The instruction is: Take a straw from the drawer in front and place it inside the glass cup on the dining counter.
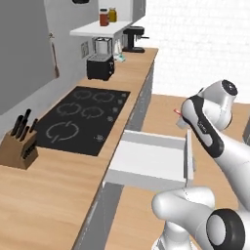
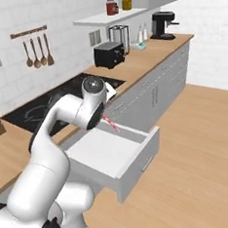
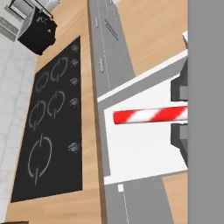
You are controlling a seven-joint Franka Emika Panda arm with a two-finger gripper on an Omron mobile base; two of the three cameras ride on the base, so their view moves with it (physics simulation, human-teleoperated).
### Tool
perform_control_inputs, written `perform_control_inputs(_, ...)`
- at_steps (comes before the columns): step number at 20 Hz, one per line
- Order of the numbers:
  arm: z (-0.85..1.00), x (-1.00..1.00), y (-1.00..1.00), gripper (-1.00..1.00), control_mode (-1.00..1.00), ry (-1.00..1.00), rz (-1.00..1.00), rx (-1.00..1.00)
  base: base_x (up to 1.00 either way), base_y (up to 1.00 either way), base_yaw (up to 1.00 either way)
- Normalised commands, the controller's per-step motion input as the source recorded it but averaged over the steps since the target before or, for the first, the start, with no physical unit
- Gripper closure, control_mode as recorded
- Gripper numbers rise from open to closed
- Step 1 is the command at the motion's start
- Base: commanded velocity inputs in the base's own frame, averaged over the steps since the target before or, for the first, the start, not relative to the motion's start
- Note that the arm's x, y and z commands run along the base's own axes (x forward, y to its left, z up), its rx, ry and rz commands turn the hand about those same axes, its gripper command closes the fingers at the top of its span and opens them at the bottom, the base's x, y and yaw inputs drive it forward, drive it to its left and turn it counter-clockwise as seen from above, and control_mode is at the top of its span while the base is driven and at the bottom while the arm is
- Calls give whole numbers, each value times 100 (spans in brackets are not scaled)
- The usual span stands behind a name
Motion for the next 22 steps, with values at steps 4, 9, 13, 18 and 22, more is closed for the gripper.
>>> perform_control_inputs(4, 0, 0, 0, 100, 100, 0, 0, 0, 0, -17, -52)
perform_control_inputs(9, 0, 0, 0, 100, 100, 0, 0, 0, 0, -33, -56)
perform_control_inputs(13, 0, 0, 0, 100, 100, 0, 0, 0, 0, -54, -53)
perform_control_inputs(18, 0, 0, 0, 100, 100, 0, 0, 0, 5, -67, -43)
perform_control_inputs(22, 0, 0, 0, 100, 100, 0, 0, 0, 0, -76, -33)
